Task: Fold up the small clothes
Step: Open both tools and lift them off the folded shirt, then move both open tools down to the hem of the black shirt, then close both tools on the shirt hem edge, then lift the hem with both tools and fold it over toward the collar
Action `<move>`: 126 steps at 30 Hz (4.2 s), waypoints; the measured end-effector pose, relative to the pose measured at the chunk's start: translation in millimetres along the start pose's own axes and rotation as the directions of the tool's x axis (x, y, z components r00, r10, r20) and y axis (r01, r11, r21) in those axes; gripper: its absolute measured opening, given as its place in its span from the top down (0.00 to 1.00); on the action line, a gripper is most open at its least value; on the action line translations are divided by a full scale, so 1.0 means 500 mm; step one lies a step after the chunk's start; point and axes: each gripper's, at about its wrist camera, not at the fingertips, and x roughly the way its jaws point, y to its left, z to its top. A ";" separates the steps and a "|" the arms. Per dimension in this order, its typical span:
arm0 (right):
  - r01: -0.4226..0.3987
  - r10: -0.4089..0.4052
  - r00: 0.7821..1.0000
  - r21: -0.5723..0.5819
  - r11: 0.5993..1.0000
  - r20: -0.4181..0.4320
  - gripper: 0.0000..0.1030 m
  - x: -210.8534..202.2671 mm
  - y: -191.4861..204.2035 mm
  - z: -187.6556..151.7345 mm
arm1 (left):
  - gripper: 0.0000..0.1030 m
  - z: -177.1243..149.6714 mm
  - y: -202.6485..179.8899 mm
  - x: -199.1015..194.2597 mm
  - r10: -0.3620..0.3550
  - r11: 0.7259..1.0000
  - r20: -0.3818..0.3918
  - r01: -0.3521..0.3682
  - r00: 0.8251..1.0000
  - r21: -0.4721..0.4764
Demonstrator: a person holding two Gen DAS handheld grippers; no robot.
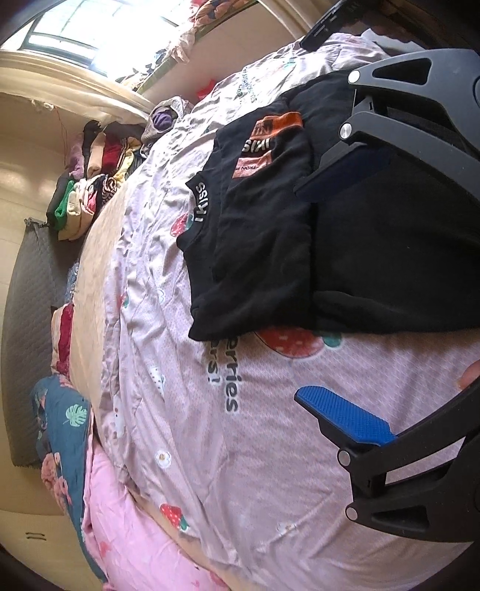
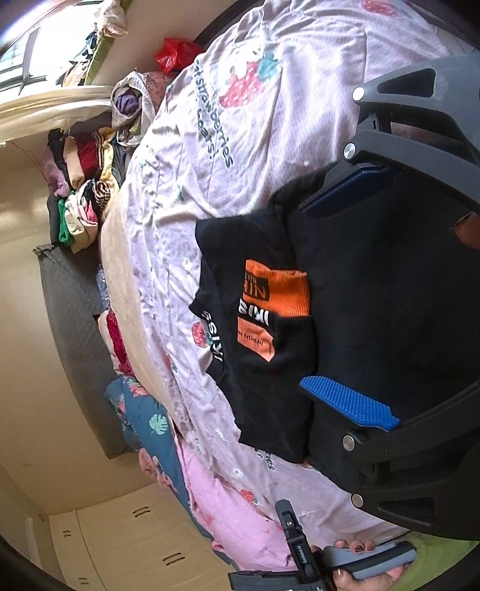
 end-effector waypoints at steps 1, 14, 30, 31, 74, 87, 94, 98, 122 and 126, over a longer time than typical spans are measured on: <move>0.000 0.000 1.000 0.001 1.000 0.003 0.16 -0.008 -0.004 -0.002 | 0.09 -0.003 0.002 -0.004 0.002 1.000 -0.001 -0.002 1.000 -0.001; 0.021 -0.021 0.999 0.017 1.000 0.027 0.16 -0.099 -0.067 -0.052 | 0.09 -0.066 0.029 -0.044 0.028 1.000 -0.051 -0.027 0.998 0.011; 0.028 -0.028 0.999 0.018 0.999 -0.023 0.16 -0.144 -0.119 -0.121 | 0.09 -0.142 0.022 -0.054 0.019 0.998 -0.147 -0.009 0.989 0.068; 0.024 -0.024 0.999 0.013 1.000 -0.027 0.16 -0.147 -0.119 -0.127 | 0.09 -0.146 0.021 -0.055 0.017 0.997 -0.152 -0.005 0.988 0.073; 0.073 -0.069 0.941 0.001 0.997 -0.331 0.38 -0.070 -0.165 -0.284 | 0.49 -0.327 0.030 -0.041 -0.133 0.989 -0.396 0.145 0.909 0.001; -0.014 0.019 0.987 0.030 0.999 -0.159 0.92 -0.152 -0.164 -0.261 | 0.89 -0.331 0.019 -0.039 -0.145 0.987 -0.387 0.163 0.911 0.015; -0.075 0.076 0.997 0.102 0.992 -0.006 0.92 -0.208 -0.170 -0.215 | 0.98 -0.309 0.019 -0.053 -0.209 0.976 -0.364 0.219 0.908 -0.014; -0.074 0.070 0.997 0.118 0.990 0.042 0.92 -0.226 -0.166 -0.193 | 0.98 -0.269 0.022 -0.077 -0.236 0.970 -0.292 0.241 0.927 -0.019; 0.015 -0.035 0.981 0.103 0.995 0.190 0.92 -0.231 -0.115 -0.056 | 0.98 -0.100 0.056 -0.151 -0.285 0.958 0.008 0.285 0.958 -0.005; 0.019 -0.035 0.979 0.083 0.996 0.201 0.92 -0.225 -0.101 -0.028 | 0.98 -0.087 0.070 -0.147 -0.292 0.956 0.034 0.293 0.956 -0.028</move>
